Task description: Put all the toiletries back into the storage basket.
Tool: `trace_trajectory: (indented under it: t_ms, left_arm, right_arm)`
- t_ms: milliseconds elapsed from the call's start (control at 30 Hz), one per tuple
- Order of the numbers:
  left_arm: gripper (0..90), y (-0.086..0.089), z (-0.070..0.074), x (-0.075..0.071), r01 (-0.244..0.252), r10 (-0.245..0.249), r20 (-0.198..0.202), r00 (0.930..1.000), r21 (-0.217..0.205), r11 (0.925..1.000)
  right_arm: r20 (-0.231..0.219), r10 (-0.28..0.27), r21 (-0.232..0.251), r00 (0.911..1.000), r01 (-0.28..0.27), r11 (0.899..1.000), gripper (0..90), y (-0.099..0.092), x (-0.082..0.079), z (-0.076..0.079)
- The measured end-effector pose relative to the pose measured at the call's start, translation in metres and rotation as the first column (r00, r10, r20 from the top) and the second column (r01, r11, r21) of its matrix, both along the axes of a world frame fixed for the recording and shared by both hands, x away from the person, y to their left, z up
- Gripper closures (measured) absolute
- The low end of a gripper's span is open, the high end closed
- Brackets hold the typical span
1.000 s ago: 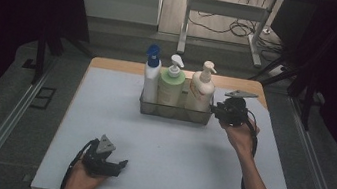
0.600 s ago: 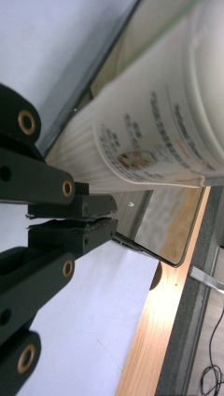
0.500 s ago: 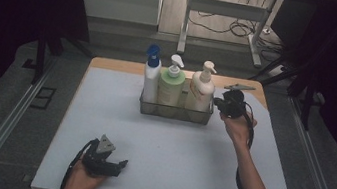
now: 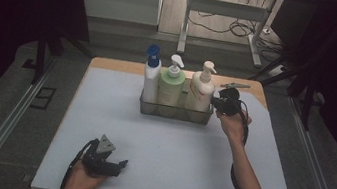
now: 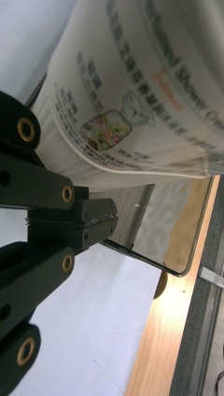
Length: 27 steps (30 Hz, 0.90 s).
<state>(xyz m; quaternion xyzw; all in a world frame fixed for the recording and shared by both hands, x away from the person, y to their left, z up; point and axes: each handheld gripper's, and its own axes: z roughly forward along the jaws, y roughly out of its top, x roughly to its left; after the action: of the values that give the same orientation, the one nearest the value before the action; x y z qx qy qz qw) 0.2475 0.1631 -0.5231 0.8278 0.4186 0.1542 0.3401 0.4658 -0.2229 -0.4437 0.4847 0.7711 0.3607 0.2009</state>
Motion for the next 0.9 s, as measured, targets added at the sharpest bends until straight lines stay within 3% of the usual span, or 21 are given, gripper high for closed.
trace_trajectory:
  t_ms: [467, 900]
  left_arm:
    - [17.8, 0.0, 0.0, 0.0, 0.0, 0.0, 0.0, 1.0, 0.0, 1.0]
    - [17.8, 0.0, 0.0, 0.0, 0.0, 0.0, 0.0, 1.0, 0.0, 1.0]
  right_arm:
    - [-0.019, -0.001, 0.021, 0.9998, 0.002, 1.0, 89.4, 0.005, 0.003, -0.007]
    - [-0.038, 0.013, -0.005, 0.9992, -0.013, 1.0, 89.4, 0.013, 0.002, -0.016]
